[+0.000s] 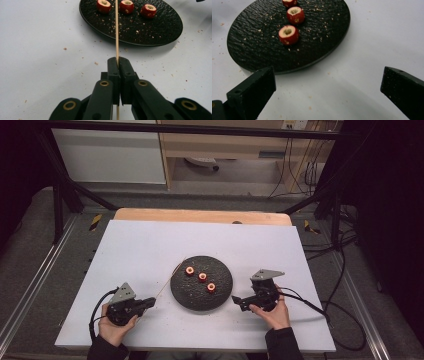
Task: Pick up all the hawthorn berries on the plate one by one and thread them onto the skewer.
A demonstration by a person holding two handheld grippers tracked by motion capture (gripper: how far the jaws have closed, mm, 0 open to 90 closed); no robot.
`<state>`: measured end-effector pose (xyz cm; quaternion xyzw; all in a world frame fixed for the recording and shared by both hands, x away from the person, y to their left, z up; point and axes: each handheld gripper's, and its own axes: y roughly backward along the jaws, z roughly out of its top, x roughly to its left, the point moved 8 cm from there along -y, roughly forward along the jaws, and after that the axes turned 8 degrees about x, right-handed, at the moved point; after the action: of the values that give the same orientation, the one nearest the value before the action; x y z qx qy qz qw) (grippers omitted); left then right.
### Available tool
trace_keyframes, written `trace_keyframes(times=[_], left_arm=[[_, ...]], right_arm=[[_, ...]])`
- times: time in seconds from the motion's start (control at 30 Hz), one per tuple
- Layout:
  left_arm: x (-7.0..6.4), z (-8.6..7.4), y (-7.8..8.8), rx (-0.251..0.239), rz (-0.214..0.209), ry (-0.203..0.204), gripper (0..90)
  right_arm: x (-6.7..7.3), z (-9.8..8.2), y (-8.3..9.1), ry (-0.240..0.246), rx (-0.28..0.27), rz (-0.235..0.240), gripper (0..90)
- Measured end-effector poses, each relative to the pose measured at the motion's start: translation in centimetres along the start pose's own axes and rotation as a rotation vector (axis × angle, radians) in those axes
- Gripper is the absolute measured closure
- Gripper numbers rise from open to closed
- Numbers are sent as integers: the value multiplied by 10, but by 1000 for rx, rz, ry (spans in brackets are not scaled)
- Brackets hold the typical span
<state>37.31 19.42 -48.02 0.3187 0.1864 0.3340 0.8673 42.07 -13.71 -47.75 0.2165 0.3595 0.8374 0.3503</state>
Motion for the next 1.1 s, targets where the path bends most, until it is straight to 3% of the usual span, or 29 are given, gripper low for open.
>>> trace_keyframes(times=[0.27, 0.47, 0.9, 1.1], left_arm=[[-1, -1, 1, -2, 0, -4, 880], [-1, -2, 1, -4, 5, -6, 880], [-1, -2, 0, -6, 5, -6, 881], [-1, -3, 0, -1, 5, -8, 881]], right_arm=[[18, 31, -6, 40, 38, 2, 25], [30, 50, -18, 63, 97, -1, 55], [47, 67, -42, 72, 253, 37, 218], [49, 68, -54, 54, 325, 53, 300]])
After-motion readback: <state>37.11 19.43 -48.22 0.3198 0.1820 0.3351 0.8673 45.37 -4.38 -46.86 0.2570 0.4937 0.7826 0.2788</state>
